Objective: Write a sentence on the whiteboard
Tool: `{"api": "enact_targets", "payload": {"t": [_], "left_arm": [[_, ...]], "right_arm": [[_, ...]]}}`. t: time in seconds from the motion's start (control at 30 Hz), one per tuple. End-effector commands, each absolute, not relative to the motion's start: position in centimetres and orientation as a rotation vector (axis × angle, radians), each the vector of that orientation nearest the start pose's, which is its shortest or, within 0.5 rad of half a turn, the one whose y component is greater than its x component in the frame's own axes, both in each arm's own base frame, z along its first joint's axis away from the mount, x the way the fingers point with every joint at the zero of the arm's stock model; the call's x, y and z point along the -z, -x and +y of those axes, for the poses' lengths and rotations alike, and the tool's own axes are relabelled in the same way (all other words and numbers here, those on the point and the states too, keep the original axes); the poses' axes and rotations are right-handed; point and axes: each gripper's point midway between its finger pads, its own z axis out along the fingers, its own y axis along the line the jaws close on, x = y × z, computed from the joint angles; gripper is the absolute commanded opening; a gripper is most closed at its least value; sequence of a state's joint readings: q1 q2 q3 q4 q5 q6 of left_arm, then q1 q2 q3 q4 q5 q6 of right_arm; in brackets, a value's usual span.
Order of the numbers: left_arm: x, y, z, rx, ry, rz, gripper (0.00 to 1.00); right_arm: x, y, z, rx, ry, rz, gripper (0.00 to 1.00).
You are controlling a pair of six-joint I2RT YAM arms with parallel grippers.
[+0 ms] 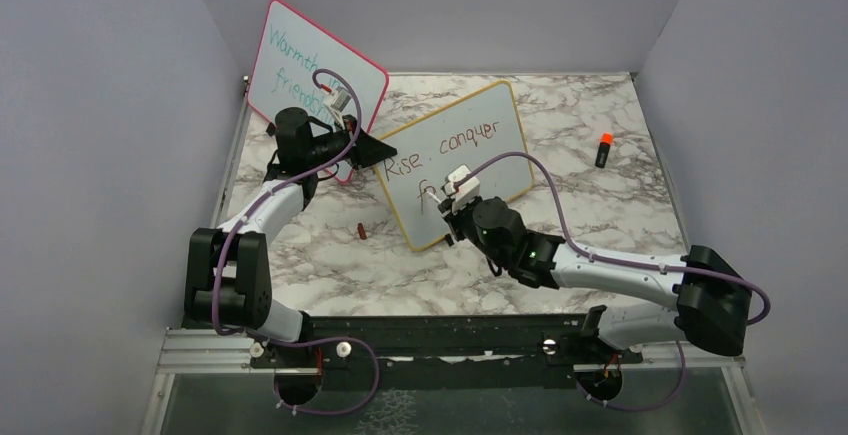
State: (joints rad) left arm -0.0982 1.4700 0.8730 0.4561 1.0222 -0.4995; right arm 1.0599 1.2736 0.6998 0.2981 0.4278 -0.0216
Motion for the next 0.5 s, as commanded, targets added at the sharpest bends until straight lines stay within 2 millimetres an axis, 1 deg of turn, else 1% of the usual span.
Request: {"api": "enact_targets", "payload": {"t": [0.0,0.27,0.47], "left_arm": [[-22.7,-35.2,-19.3,1.296,-0.452,1.776,0.00],[-22.8,-35.2,-19.3,1.296,-0.455,1.773,0.00],[-22.8,-35.2,-19.3,1.297,-0.454,1.773,0.00]], "right_arm": [[-19.6,-26.3,31.9,-0.365,0.659,1.660,0.00],[-19.2,-26.6,31.8,-0.348,0.647,1.667,0.01],[-18.3,-26.4,31.3,-0.329,0.664,1.694,0.01]]}}
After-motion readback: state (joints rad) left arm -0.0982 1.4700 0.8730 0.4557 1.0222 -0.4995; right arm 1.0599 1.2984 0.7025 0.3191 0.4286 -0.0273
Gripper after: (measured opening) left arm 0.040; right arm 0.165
